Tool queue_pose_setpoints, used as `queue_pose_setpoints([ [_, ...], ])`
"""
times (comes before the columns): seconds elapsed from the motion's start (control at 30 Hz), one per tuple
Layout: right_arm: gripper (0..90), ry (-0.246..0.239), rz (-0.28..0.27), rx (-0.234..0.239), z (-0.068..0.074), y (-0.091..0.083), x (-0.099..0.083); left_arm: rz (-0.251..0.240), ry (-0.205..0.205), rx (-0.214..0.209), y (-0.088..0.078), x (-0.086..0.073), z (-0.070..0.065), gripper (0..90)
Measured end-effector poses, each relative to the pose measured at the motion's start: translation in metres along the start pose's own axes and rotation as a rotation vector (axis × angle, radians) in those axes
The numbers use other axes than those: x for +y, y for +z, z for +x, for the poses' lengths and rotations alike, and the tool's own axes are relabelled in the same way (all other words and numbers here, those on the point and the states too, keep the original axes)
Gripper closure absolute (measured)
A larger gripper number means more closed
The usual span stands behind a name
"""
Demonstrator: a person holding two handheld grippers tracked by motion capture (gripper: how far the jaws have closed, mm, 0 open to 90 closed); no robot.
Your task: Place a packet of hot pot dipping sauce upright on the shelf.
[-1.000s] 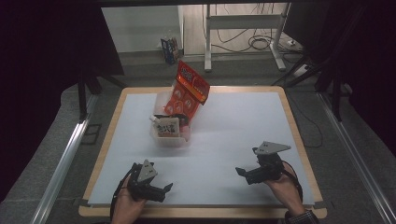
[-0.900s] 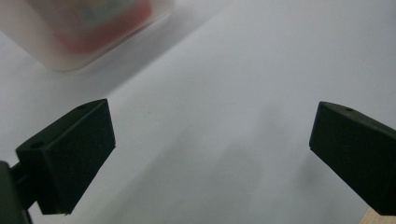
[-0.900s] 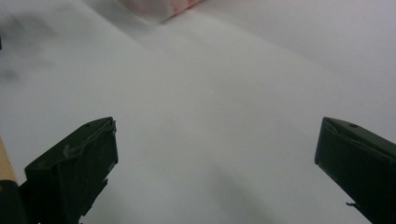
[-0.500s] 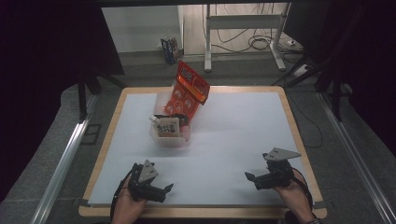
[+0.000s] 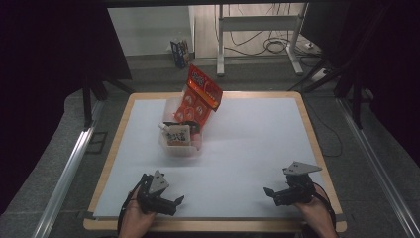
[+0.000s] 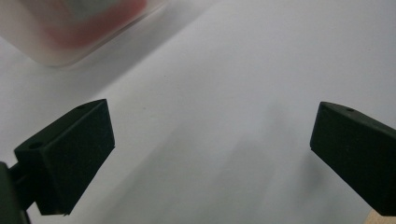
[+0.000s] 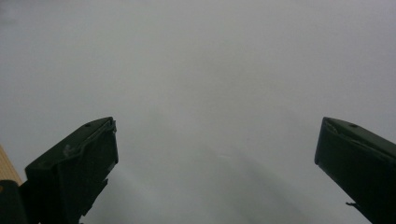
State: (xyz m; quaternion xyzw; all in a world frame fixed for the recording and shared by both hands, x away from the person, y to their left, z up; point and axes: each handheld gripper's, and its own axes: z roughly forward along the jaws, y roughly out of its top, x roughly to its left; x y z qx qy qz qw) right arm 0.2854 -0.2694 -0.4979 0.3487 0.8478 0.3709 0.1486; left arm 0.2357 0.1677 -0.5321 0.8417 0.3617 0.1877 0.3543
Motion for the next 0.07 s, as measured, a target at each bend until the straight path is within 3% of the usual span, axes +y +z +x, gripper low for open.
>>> queue_pose_setpoints([
  [0.07, 0.0, 0.007, -0.001, 0.005, -0.0004, 0.0007, -0.0004, 0.002, -0.001, 0.0, 0.0005, -0.0001, -0.0001, 0.0],
])
